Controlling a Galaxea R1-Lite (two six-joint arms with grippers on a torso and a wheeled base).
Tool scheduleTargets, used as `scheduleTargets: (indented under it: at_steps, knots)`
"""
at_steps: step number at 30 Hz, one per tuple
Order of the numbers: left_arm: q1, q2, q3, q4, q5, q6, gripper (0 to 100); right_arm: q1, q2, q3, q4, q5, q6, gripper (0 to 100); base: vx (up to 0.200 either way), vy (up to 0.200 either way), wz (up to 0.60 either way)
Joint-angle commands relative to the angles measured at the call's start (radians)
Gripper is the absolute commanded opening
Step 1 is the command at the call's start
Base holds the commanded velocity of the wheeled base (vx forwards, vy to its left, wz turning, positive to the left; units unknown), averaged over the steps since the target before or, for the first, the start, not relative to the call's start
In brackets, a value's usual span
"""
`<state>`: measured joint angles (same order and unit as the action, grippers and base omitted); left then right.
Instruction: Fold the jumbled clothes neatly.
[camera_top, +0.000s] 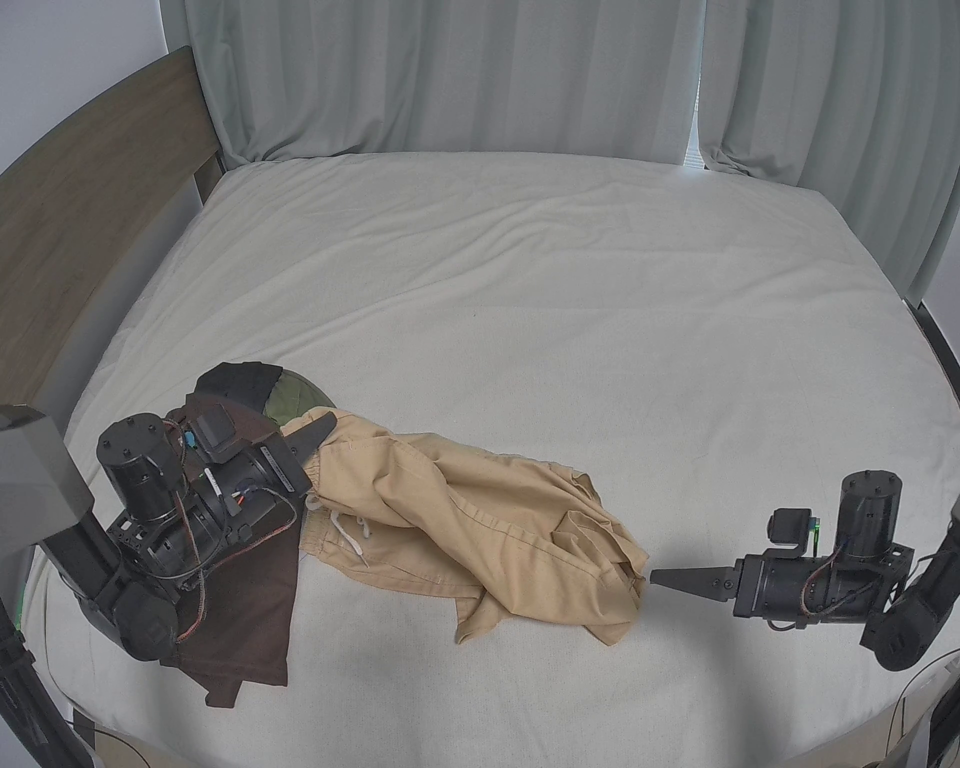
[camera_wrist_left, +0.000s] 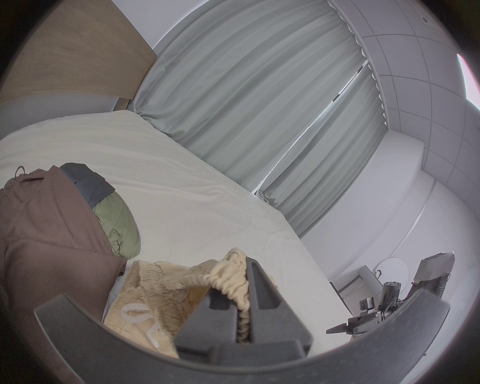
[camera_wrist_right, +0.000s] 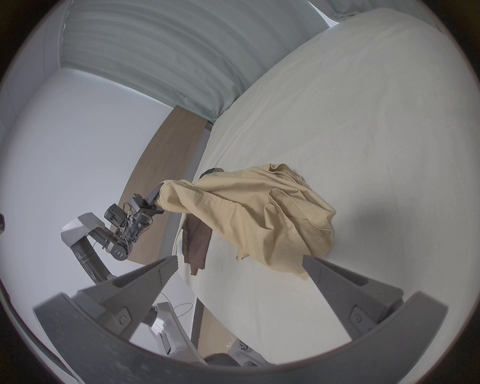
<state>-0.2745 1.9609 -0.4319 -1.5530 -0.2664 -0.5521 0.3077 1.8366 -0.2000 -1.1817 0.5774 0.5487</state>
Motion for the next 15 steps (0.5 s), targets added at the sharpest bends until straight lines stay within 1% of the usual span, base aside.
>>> scheduleTargets:
  at_steps: [1, 6, 8, 9, 14, 15]
  knots:
    - [0.003, 0.01, -0.002, -0.001, 0.001, 0.0, 0, 0.004, 0.21, 0.044, -0.154, 0.002, 0.066, 100, 0.0, 0.0, 0.0]
    - [0.006, 0.01, 0.004, -0.001, -0.001, 0.0, 0, 0.004, 0.339, 0.044, -0.299, -0.01, 0.071, 100, 0.0, 0.0, 0.0]
    - [0.006, 0.009, 0.005, -0.001, -0.001, -0.002, 0, 0.005, 0.369, 0.042, -0.334, -0.014, 0.085, 100, 0.0, 0.0, 0.0]
    - [0.006, 0.009, 0.004, -0.001, -0.001, -0.002, 0, 0.007, 0.403, 0.033, -0.36, -0.016, 0.108, 100, 0.0, 0.0, 0.0]
    - [0.006, 0.009, 0.002, -0.001, -0.001, 0.0, 0, 0.008, 0.417, -0.012, -0.36, -0.019, 0.148, 100, 0.0, 0.0, 0.0]
    - [0.006, 0.01, 0.001, -0.001, -0.001, 0.0, 0, 0.008, 0.418, -0.03, -0.36, -0.03, 0.158, 100, 0.0, 0.0, 0.0]
